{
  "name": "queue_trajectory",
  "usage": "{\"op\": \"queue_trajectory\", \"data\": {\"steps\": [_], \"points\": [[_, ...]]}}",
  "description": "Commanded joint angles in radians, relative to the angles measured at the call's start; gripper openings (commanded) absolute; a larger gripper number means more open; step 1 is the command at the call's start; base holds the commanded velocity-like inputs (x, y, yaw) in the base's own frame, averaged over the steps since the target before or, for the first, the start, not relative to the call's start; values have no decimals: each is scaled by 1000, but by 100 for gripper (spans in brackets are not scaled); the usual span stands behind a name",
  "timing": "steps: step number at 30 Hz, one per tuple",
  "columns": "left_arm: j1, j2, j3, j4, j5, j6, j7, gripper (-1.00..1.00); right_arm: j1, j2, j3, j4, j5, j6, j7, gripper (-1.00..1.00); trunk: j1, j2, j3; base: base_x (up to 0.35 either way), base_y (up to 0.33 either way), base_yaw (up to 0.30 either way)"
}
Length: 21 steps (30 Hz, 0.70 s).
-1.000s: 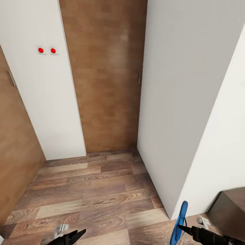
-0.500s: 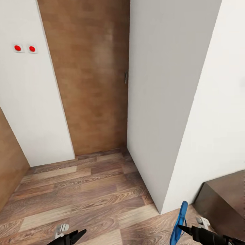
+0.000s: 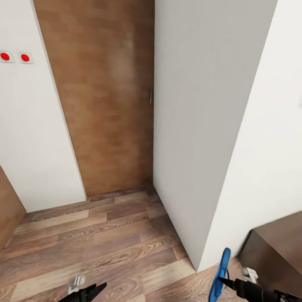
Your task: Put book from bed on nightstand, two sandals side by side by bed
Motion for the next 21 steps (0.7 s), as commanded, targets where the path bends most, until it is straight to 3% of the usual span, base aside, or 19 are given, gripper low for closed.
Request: {"op": "queue_trajectory", "data": {"steps": [1, 9, 21], "points": [[0, 0, 1, 0, 6, 10, -3, 100, 0, 0, -8, 0, 1, 10, 3, -100, 0, 0, -1, 215, 0, -1], [0, 0, 2, 0, 6, 10, -3, 100, -1, 0, -8, 0, 1, 10, 3, -100, 0, 0, -1, 55, 0, -40], [0, -1, 1, 0, 6, 9, -3, 100, -1, 0, -8, 0, 1, 10, 3, -100, 0, 0, -1, 2, 0, -246]]}}
